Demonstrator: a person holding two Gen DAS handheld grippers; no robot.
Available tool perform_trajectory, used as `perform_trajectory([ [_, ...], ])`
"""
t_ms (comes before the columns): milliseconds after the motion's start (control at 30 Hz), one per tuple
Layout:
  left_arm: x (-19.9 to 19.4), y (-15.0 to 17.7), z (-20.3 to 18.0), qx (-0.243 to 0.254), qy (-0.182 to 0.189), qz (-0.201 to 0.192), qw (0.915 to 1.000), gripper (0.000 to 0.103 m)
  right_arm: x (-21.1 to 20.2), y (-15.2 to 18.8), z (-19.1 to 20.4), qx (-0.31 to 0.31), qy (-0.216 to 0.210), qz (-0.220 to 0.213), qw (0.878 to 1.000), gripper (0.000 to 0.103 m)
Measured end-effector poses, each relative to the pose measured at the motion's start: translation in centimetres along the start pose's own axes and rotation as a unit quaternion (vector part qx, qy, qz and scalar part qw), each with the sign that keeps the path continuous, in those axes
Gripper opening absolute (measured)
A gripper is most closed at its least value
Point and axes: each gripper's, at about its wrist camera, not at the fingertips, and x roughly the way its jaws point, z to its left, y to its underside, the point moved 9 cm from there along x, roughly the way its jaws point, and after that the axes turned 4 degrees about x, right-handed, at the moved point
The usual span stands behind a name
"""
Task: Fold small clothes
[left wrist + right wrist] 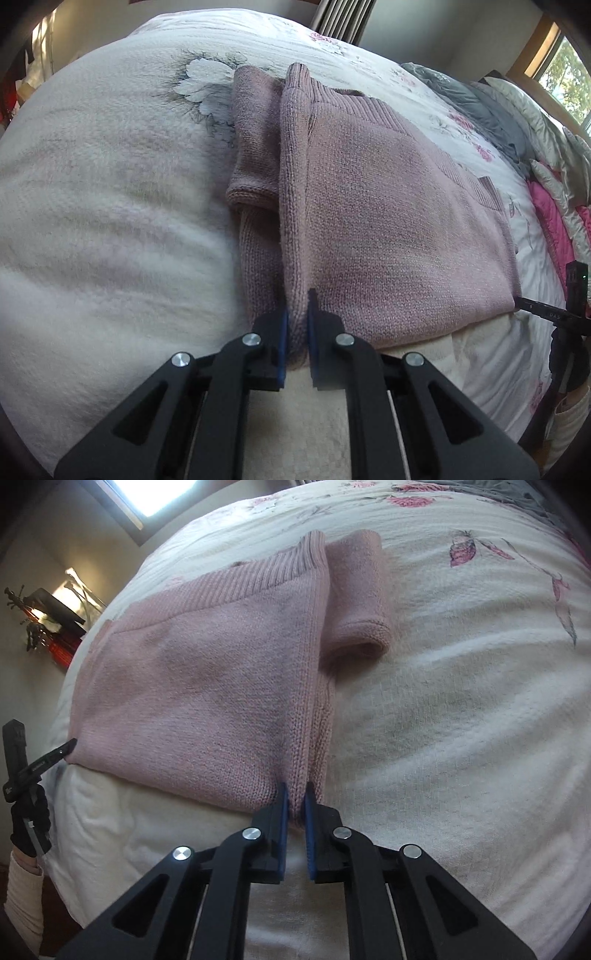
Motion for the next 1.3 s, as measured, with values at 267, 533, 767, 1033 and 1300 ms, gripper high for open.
perform_trajectory([
  [267, -4.2, -2.3, -0.7, 0.020, -0.054, -0.053, 0.9969, 0.031, -4.3, -1.4, 0.4, 0.019, -0.073, -0.037, 0.996, 0.026],
  [533, -3.2, -7.7, -8.7, 0.058, 0.006, -0.078, 0.9953, 0.038, -2.9, -4.4, -1.5, 0.095, -0.136, -0.011, 0.986, 0.038],
  [767, 3.8, -9.2, -11.5, 0.069, 0.002, -0.042, 0.9967, 0.038, 0.7, -4.5, -3.0, 0.130, -0.144, 0.010, 0.981, 0.038],
  [1033, 6.5, -9.0, -10.1, 0.054, 0.007, -0.021, 0.9983, 0.038, 2.2, -6.2, -3.4, 0.171, -0.209, 0.000, 0.963, 0.038],
  [1300, 6.7, -8.9, -9.5, 0.042, 0.025, -0.020, 0.9986, 0.039, 3.7, -7.3, -3.0, 0.190, -0.227, -0.005, 0.955, 0.022],
])
